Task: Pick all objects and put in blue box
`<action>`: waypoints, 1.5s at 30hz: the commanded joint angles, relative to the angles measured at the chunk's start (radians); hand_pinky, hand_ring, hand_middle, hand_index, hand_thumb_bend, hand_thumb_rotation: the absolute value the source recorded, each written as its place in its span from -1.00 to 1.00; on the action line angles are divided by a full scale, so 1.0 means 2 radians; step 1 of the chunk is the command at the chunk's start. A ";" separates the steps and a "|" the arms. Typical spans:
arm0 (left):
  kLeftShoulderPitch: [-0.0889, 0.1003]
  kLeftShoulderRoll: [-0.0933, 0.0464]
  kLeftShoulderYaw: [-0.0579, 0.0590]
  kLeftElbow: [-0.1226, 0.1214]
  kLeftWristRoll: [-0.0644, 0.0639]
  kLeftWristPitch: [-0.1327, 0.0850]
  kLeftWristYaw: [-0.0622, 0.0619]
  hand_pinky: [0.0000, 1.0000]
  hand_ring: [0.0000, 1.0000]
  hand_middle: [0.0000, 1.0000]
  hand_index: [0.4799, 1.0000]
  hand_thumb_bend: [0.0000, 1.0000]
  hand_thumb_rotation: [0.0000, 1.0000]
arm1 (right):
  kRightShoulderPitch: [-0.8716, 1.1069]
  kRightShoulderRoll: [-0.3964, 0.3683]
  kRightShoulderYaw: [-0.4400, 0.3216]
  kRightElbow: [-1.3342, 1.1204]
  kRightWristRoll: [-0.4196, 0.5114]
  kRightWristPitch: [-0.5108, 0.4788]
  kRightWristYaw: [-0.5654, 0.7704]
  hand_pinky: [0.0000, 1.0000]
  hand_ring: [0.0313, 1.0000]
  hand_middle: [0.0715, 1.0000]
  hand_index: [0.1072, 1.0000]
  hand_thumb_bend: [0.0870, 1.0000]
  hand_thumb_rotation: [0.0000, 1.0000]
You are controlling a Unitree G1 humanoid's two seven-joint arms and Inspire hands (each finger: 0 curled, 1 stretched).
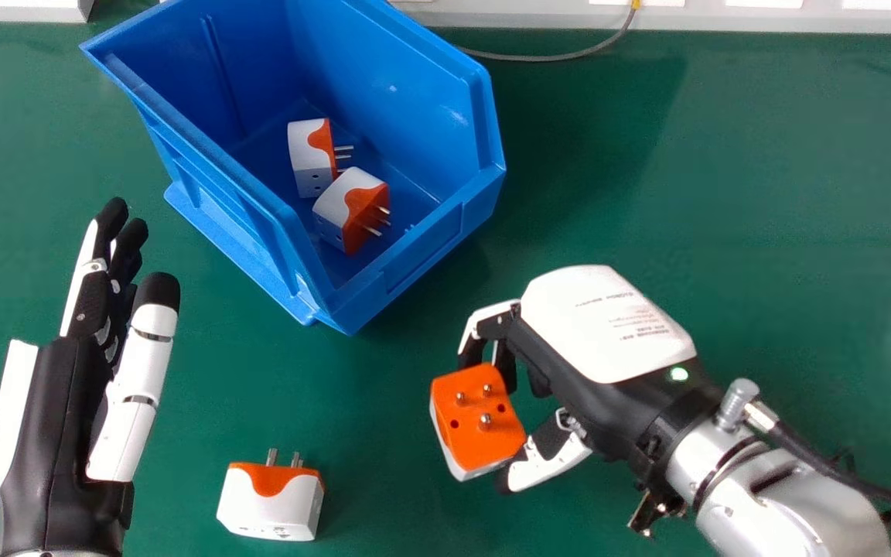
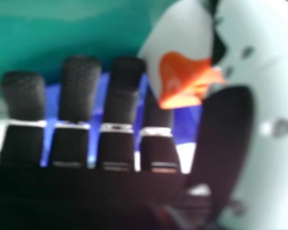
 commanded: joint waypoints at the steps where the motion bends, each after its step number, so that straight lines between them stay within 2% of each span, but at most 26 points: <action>1: 0.000 0.004 0.001 -0.002 -0.004 -0.016 -0.004 1.00 0.96 0.94 0.89 -0.21 0.72 | -0.014 0.002 -0.014 -0.031 -0.003 0.004 0.010 -0.58 -0.33 -0.16 -0.06 -0.08 -1.00; 3: 0.000 0.003 0.001 -0.002 -0.002 -0.016 -0.004 1.00 0.96 0.94 0.90 -0.22 0.73 | -0.022 0.002 -0.018 -0.043 -0.006 0.009 0.021 -0.60 -0.33 -0.16 -0.06 -0.08 -1.00; 5: 0.002 0.000 0.000 -0.008 0.000 -0.009 0.000 1.00 0.96 0.95 0.91 -0.22 0.73 | -0.031 0.005 -0.025 -0.050 -0.006 0.008 0.022 -0.60 -0.34 -0.17 -0.05 -0.08 -1.00; 6: 0.002 0.000 0.000 -0.008 0.002 -0.009 0.000 1.00 0.96 0.95 0.91 -0.22 0.74 | -0.035 0.005 -0.027 -0.053 -0.007 0.008 0.022 -0.61 -0.35 -0.18 -0.06 -0.08 -1.00; 9: 0.000 0.001 0.002 -0.001 0.003 -0.018 0.000 1.00 0.96 0.95 0.90 -0.22 0.74 | -0.050 0.010 -0.036 -0.061 -0.002 0.013 0.032 -0.61 -0.35 -0.19 -0.07 -0.08 -1.00; 13: -0.002 0.003 0.003 0.005 -0.001 -0.024 -0.004 1.00 0.95 0.94 0.90 -0.22 0.73 | -0.074 0.009 -0.046 -0.066 0.004 0.020 0.053 -0.60 -0.36 -0.19 -0.08 -0.08 -1.00; 15: -0.001 0.001 0.002 0.002 -0.004 -0.021 -0.004 1.00 0.95 0.94 0.90 -0.22 0.73 | -0.089 0.009 -0.050 -0.066 0.003 0.021 0.060 -0.58 -0.36 -0.18 -0.08 -0.08 -1.00; 17: -0.001 0.001 0.002 0.002 -0.003 -0.019 -0.003 1.00 0.95 0.94 0.90 -0.22 0.73 | -0.101 0.012 -0.053 -0.060 0.006 0.015 0.050 -0.58 -0.36 -0.18 -0.08 -0.08 -1.00; 19: -0.003 0.003 0.003 0.005 -0.001 -0.023 -0.004 1.00 0.95 0.94 0.90 -0.22 0.73 | -0.111 0.014 -0.055 -0.054 0.009 0.011 0.041 -0.57 -0.36 -0.18 -0.08 -0.07 -1.00; 23: -0.002 0.004 0.003 0.001 0.000 -0.017 -0.003 1.00 0.95 0.95 0.90 -0.22 0.73 | -0.133 0.017 -0.058 -0.045 0.008 0.009 0.037 -0.57 -0.36 -0.19 -0.08 -0.07 -1.00; 26: -0.004 0.006 0.004 0.002 0.000 -0.016 -0.004 1.00 0.95 0.94 0.90 -0.21 0.73 | -0.150 0.020 -0.056 -0.041 0.003 0.014 0.042 -0.57 -0.37 -0.20 -0.08 -0.08 -1.00; 32: -0.006 0.006 0.003 0.004 -0.003 -0.016 -0.004 1.00 0.96 0.94 0.90 -0.19 0.74 | -0.190 0.025 -0.050 -0.012 -0.003 0.002 0.025 -0.57 -0.38 -0.20 -0.08 -0.08 -1.00; 38: -0.013 0.006 0.004 0.010 -0.003 -0.021 -0.007 1.00 0.96 0.94 0.89 -0.14 0.75 | -0.244 0.053 -0.030 0.033 -0.002 0.007 0.014 -0.53 -0.36 -0.18 -0.06 -0.08 -1.00; 40: -0.013 0.005 0.004 0.010 -0.005 -0.021 -0.008 1.00 0.96 0.94 0.89 -0.14 0.75 | -0.262 0.063 -0.025 0.058 0.003 0.003 0.002 -0.53 -0.35 -0.17 -0.06 -0.08 -1.00; 42: -0.013 0.005 0.005 0.008 -0.003 -0.018 -0.007 1.00 0.96 0.93 0.88 -0.13 0.75 | -0.280 0.069 -0.022 0.081 0.004 0.000 -0.005 -0.54 -0.35 -0.16 -0.05 -0.08 -1.00; 45: -0.015 0.006 0.005 0.012 0.000 -0.023 -0.006 1.00 0.95 0.93 0.87 -0.13 0.74 | -0.308 0.079 -0.017 0.119 0.009 -0.007 -0.019 -0.54 -0.35 -0.16 -0.05 -0.08 -1.00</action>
